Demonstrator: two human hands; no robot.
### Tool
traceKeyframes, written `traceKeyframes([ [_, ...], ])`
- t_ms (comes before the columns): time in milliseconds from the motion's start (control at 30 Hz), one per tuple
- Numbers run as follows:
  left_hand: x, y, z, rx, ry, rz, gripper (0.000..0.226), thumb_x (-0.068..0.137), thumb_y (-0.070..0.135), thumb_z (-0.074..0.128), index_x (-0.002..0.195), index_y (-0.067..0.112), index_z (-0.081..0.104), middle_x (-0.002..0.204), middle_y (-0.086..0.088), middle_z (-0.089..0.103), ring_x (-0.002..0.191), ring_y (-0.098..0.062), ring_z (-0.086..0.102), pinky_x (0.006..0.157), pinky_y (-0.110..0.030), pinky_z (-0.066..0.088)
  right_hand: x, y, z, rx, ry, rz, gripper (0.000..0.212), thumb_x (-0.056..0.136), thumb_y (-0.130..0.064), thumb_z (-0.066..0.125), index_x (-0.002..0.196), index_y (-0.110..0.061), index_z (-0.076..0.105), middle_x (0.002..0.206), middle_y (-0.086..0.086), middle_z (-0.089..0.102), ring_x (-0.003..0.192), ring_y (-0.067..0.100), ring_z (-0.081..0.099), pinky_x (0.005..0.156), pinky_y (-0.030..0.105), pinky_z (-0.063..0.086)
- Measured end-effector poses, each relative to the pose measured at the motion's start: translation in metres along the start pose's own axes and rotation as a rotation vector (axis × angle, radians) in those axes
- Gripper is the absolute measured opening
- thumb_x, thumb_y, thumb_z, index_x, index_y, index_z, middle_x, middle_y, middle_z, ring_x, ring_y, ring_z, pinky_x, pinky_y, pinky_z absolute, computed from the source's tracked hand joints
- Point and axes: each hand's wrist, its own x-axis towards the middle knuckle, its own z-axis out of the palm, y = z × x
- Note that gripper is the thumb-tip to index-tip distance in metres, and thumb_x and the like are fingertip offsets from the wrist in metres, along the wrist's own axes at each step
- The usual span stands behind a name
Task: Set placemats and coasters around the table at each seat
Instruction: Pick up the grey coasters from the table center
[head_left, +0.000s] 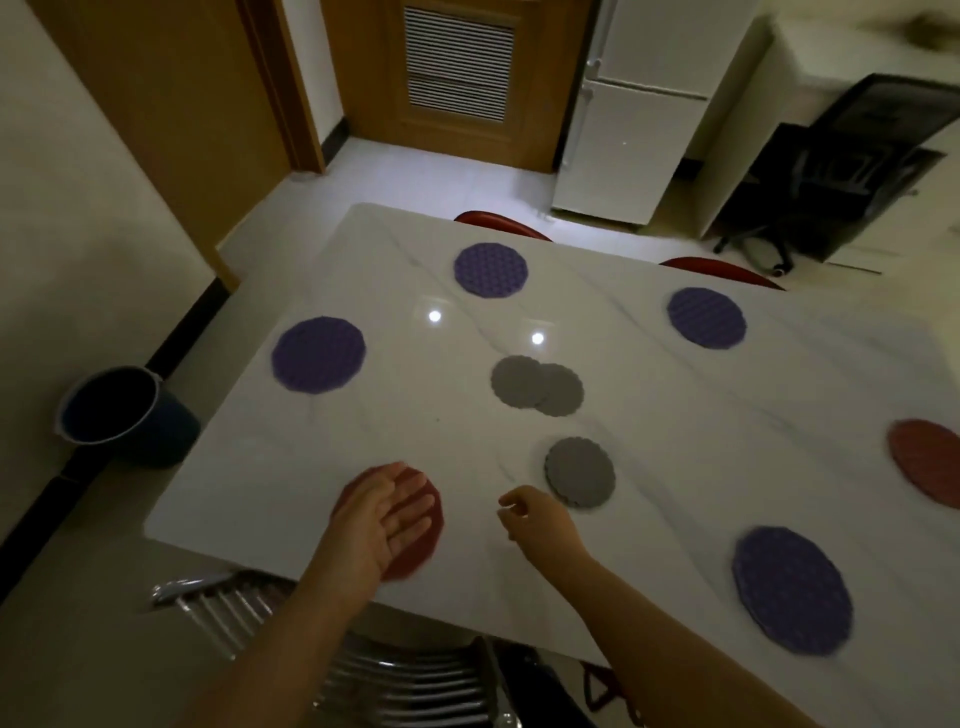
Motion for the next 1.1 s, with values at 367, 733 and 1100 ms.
traceKeyframes([
  [367, 0.059, -0.076, 0.143, 0.430, -0.079, -0.046, 0.044, 0.102, 0.027, 0.037, 0.145, 0.019, 0.034, 0.150, -0.007, 0.038, 0.134, -0.023, 0.040, 0.109, -0.037, 0.035, 0.048, 0.067, -0.109, 0.043, 0.153, 0.129, 0.058, 0.090, -0.029, 0.056, 0.142, -0.014, 0.035, 0.146, 0.011, 0.042, 0.132, 0.028, 0.042, 0.109, 0.042, 0.033],
  [733, 0.077, -0.100, 0.179, 0.513, 0.075, -0.062, 0.053, 0.099, 0.030, 0.042, 0.148, 0.017, 0.026, 0.154, -0.009, 0.031, 0.137, -0.027, 0.035, 0.112, -0.041, 0.031, 0.054, 0.066, -0.106, 0.038, 0.047, 0.026, 0.057, 0.083, -0.017, 0.055, 0.138, -0.013, 0.039, 0.134, 0.013, 0.055, 0.118, 0.029, 0.054, 0.096, 0.035, 0.044],
  [1100, 0.082, -0.103, 0.169, 0.331, 0.126, -0.141, 0.051, 0.098, 0.026, 0.044, 0.147, 0.021, 0.030, 0.149, -0.008, 0.041, 0.131, -0.023, 0.043, 0.105, -0.037, 0.037, 0.062, 0.062, -0.109, 0.290, 0.064, 0.198, 0.059, 0.085, -0.012, 0.054, 0.141, -0.010, 0.034, 0.138, 0.015, 0.048, 0.122, 0.032, 0.050, 0.102, 0.042, 0.043],
])
